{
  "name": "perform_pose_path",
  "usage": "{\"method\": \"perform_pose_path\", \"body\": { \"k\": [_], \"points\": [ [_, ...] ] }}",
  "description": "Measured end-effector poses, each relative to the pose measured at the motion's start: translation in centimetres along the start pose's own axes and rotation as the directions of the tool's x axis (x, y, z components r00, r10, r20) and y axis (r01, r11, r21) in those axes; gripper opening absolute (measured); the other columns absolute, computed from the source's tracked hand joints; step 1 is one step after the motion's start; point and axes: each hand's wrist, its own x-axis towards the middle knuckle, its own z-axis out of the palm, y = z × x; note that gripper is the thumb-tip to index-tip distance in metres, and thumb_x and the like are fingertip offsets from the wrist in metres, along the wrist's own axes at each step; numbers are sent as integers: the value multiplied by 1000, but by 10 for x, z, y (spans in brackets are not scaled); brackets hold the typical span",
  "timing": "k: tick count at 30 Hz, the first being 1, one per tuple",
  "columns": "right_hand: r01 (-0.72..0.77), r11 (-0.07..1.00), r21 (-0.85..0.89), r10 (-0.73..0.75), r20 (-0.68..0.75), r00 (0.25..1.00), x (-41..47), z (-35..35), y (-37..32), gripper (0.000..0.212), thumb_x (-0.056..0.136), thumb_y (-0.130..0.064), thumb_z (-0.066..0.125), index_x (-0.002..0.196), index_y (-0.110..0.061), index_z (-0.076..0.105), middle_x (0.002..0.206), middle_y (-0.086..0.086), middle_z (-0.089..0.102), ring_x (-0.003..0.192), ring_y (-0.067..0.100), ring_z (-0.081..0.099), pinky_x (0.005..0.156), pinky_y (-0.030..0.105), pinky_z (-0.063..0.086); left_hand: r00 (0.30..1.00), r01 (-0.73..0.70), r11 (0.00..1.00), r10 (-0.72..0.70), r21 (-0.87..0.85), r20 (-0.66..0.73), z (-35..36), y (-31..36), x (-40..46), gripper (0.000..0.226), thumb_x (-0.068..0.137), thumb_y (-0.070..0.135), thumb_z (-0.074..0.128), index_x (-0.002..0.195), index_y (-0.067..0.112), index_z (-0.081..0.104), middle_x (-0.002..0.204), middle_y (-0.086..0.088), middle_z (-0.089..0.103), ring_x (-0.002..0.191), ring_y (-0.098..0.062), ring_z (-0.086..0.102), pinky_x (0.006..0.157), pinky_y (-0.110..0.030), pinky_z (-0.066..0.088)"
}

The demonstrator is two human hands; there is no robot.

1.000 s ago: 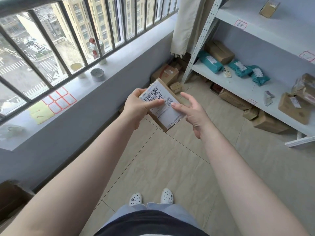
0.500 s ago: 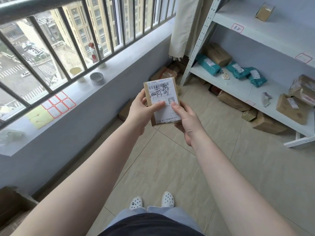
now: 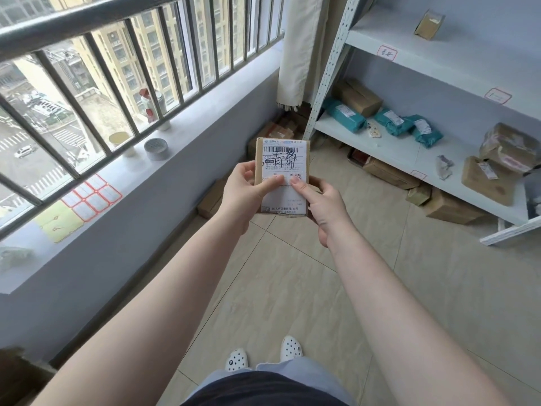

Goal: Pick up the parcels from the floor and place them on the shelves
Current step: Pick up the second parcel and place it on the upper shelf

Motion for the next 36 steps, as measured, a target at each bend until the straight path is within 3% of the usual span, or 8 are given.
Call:
{"method": "perform_pose_path", "body": {
  "k": [5, 12, 18, 23, 30, 36],
  "points": [
    [47, 998, 47, -43, -82, 996, 5, -14, -5, 50, 80, -25, 77, 124, -9, 58, 102, 1, 73, 91, 19, 72, 80, 34, 60, 996, -41, 999, 39, 14, 81, 19, 7, 10, 62, 80, 25, 83, 136, 19, 58, 121, 0, 73, 108, -23, 72, 94, -48, 58],
    [56, 998, 41, -47, -187, 981, 40, -60, -13, 57, 77, -28, 80, 126, -11, 57, 110, 6, 72, 99, 23, 72, 84, 38, 59, 976, -69, 996, 55, 59, 212, 70, 16, 41, 54, 83, 24, 80, 134, 25, 63, 117, 5, 76, 106, -19, 73, 91, -44, 60],
    [34, 998, 58, -19, -246, 969, 102, -106, -18, 55, 74, -29, 82, 121, -12, 59, 110, 7, 73, 100, 23, 71, 94, 44, 55, 963, -67, 992, 35, 108, 267, 129, 15, 96, 36, 85, 21, 77, 118, 30, 69, 96, 18, 77, 98, -13, 74, 86, -36, 63],
    [17, 998, 57, -1, -264, 965, 165, -141, -31, 62, 67, -37, 84, 119, -15, 60, 110, 7, 73, 101, 23, 71, 96, 47, 54, 958, -68, 987, 25, 143, 285, 177, 21, 152, 37, 85, 20, 78, 120, 26, 70, 98, 15, 77, 91, -9, 74, 82, -32, 63],
    [8, 999, 50, 5, -260, 966, 235, -184, -58, 62, 69, -34, 84, 121, -12, 59, 113, 9, 72, 104, 25, 70, 96, 45, 54, 959, -45, 989, 3, 140, 284, 234, 35, 212, 41, 85, 19, 77, 126, 23, 69, 97, 17, 76, 79, 3, 73, 66, -15, 58],
    [-13, 997, 74, 33, -276, 961, 292, -203, -72, 63, 66, -37, 84, 120, -15, 60, 110, 6, 74, 101, 22, 71, 96, 45, 54, 951, -34, 981, -26, 189, 308, 268, 48, 271, 31, 84, 20, 78, 111, 33, 71, 90, 19, 77, 85, -3, 73, 79, -25, 62]
  ]
}}
